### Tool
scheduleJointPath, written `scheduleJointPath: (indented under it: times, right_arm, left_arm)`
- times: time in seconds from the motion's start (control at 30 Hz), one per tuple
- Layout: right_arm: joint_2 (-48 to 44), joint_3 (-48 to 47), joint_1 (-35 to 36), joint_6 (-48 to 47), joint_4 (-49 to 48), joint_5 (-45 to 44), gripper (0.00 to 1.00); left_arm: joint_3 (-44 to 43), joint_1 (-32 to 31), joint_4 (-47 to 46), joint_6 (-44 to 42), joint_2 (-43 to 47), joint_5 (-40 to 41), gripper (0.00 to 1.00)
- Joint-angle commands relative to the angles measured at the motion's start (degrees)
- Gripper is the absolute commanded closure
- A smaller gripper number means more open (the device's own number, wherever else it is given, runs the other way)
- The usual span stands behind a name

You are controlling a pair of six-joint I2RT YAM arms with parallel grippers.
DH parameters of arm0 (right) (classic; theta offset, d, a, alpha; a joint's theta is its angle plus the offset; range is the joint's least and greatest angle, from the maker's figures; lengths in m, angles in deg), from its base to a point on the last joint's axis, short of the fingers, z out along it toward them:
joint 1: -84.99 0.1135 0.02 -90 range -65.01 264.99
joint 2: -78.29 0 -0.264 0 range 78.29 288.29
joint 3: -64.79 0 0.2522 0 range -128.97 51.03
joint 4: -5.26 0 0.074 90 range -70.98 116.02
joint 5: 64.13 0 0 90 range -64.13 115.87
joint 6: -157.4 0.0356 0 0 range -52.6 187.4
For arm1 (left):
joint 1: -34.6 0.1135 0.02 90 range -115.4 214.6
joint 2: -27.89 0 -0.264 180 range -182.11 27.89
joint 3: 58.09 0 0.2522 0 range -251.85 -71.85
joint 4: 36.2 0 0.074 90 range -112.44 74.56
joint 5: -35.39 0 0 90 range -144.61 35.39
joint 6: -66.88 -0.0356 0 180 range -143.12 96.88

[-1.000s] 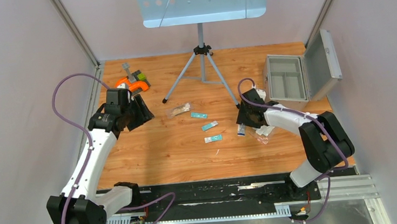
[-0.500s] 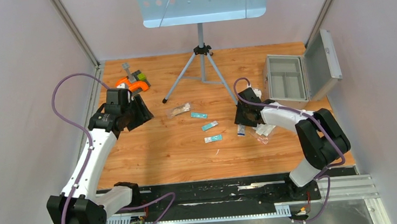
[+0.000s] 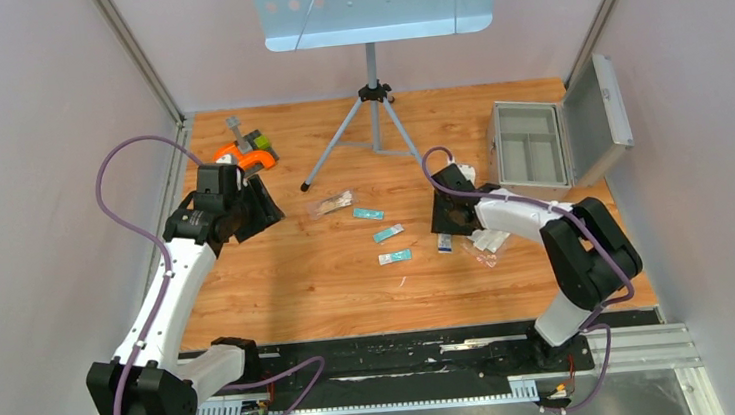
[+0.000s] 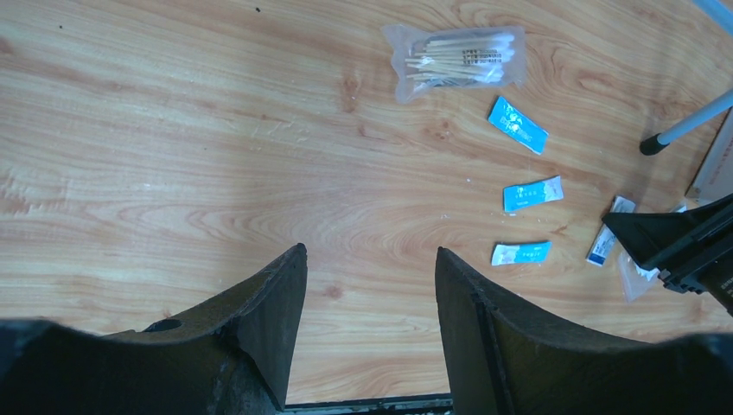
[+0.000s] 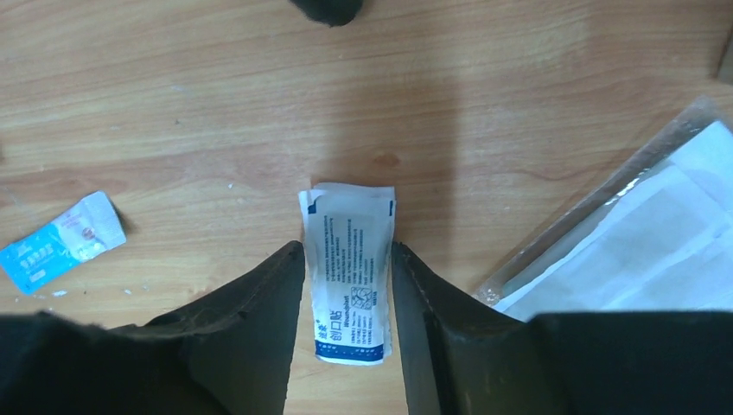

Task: Organize the medicine kit
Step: Adjust the medical item at the center of the board.

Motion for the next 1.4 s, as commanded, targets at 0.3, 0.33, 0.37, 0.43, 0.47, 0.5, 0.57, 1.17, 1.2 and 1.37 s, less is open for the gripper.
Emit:
scheduleJointPath:
  times: [0.3,0.33,0.37,0.43,0.47,0.5,0.57,1.17,1.2,1.37]
  right_arm:
    - [-18.6,3.7,-2.4,-1.8,2.3,-7.9,0.43]
    - [-20.0,4.5,-3.5,-1.0,3.3,-9.1,0.45]
    - [-21.2,5.2,-4.7,0.7,4.5,-10.1,0.46]
    - [-23.2,6.5,-7.1,3.2,7.0,-10.8,0.51]
    - [-24.0,7.3,-8.2,3.9,7.8,-10.4,0.53]
    - [-25.0,8.2,-9.0,4.5,8.1,-9.4,0.53]
    - [-26.2,10.1,-10.3,5.4,8.0,-7.2,0.54]
    - [-12.3,9.7,-11.6,3.6,-2.5,6.7,0.59]
    - [-12.0,9.3,-11.6,3.4,-2.5,6.7,0.62]
    - [-11.1,8.5,-11.7,2.6,-2.6,5.8,0.83]
  left_arm:
    - [-1.4,-0.2,-0.9,-1.1,-0.4,0.9,0.36]
    - [-1.5,-0.2,-1.0,-1.1,-0.5,0.7,0.36]
    - [-1.5,-0.2,-1.0,-1.1,-0.7,0.7,0.36]
    - [-1.5,-0.2,-1.3,-1.2,-0.8,0.5,0.36]
    - [-1.5,-0.2,-1.3,-1.1,-0.9,0.4,0.36]
    - [-1.6,-0.2,-1.5,-1.1,-1.0,0.4,0.36]
    - [-1.5,-0.2,-1.5,-1.0,-1.1,0.2,0.36]
    - [-1.5,-0.2,-1.1,-1.2,-0.6,0.7,0.36]
    - [-1.5,-0.2,-1.0,-1.2,-0.5,0.8,0.36]
    - [-1.4,-0.2,-0.9,-1.1,-0.4,0.9,0.36]
